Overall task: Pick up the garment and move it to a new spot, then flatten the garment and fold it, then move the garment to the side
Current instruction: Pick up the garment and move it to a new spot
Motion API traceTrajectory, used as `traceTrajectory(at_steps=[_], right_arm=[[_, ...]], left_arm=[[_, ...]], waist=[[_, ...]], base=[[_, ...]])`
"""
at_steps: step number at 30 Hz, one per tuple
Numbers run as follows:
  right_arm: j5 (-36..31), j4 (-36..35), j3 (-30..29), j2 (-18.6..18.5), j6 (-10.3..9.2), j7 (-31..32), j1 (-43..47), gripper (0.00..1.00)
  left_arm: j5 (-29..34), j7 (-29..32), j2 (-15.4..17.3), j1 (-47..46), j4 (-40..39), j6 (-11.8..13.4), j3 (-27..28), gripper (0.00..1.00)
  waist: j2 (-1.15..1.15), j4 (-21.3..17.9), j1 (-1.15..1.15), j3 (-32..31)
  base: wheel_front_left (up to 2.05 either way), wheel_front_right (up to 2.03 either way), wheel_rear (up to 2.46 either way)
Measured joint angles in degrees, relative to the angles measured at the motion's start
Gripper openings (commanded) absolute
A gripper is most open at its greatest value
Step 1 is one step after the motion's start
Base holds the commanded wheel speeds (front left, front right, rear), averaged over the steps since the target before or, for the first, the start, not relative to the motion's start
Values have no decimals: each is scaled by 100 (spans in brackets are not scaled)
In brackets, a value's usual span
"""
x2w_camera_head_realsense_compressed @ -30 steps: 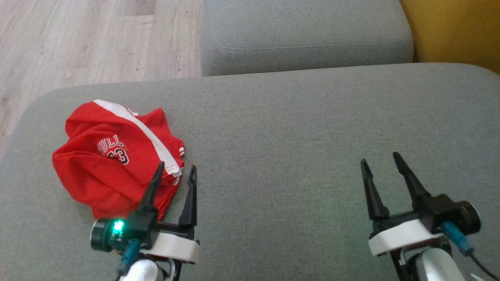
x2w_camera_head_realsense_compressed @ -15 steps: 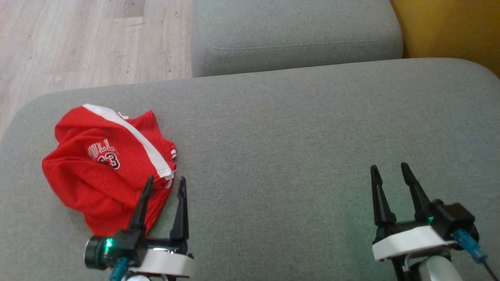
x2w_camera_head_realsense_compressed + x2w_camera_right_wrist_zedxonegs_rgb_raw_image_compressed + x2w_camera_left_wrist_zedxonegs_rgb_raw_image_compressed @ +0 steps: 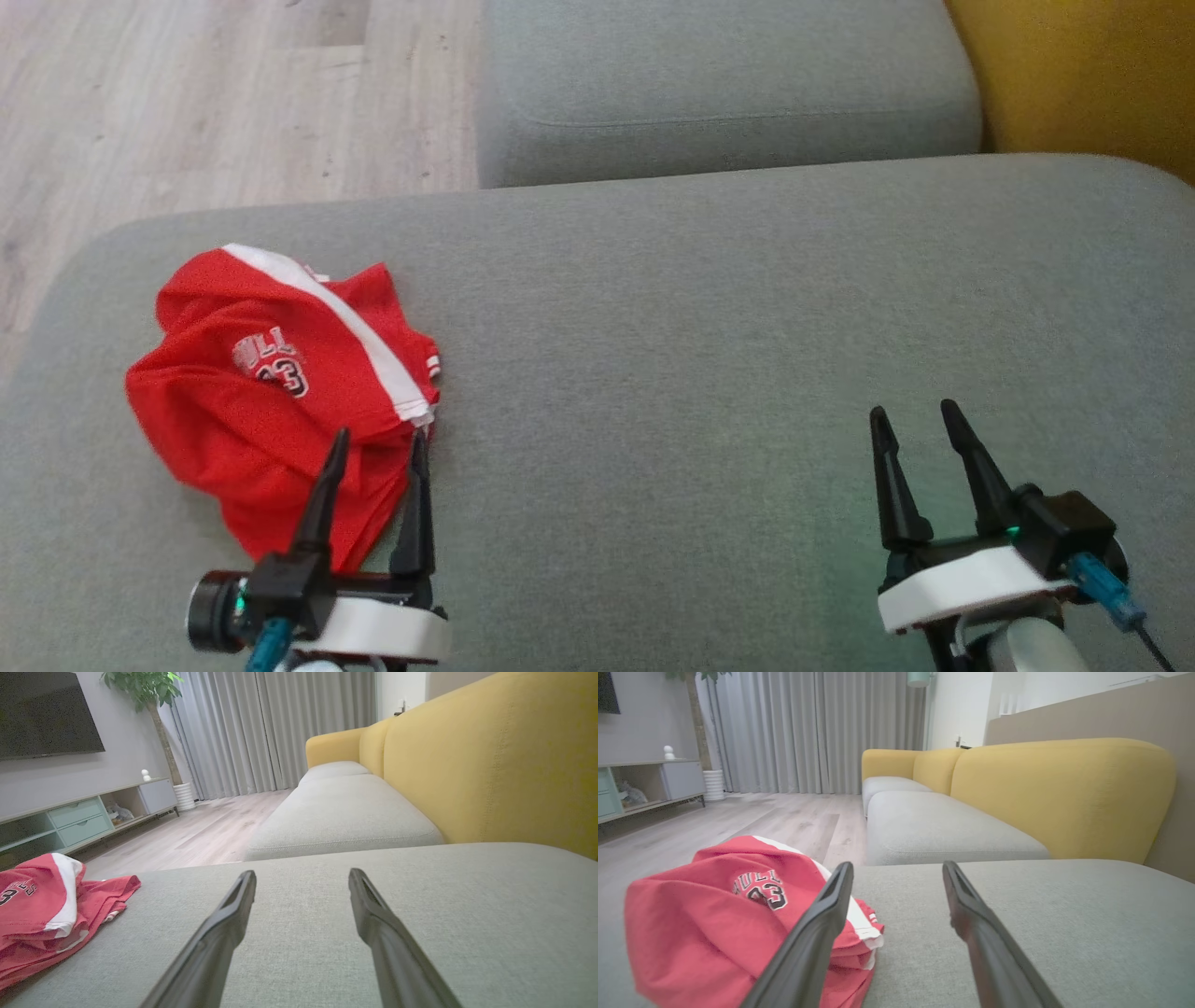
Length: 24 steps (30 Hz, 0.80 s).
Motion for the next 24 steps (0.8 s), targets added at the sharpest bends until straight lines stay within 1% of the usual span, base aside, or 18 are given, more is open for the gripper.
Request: traceTrajectory(at_steps=[8,10,14,15,17,24], right_arm=[[103,40,219,-1,0,-5,4,100],[108,45,289,-2,0,-5,4,100],[156,45,481,-3,0,-5,4,100],[185,45,557,-5,0,-5,6,100],[200,56,666,-8,0,-5,7,100],[243,78,1043,-8,0,-5,13,100]], left_arm=[[-3,-15,-77,18,16,-98,338,100],[52,-15,-89,26,40,-143,408,100],[140,-15,-93,46,70,-152,499,100],[227,-15,-93,73,70,-171,531,100],[345,-15,-93,98,73,-145,576,100],[347,-15,-96,138,109,-135,668,100]], waist=[[0,404,0,-72],[0,534,0,-92],[0,803,0,-122],[0,945,0,-130],[0,1087,0,-136],[0,1581,0,-170]], base=[[0,0,0],[0,0,0],[0,0,0],[0,0,0],[0,0,0],[0,0,0]])
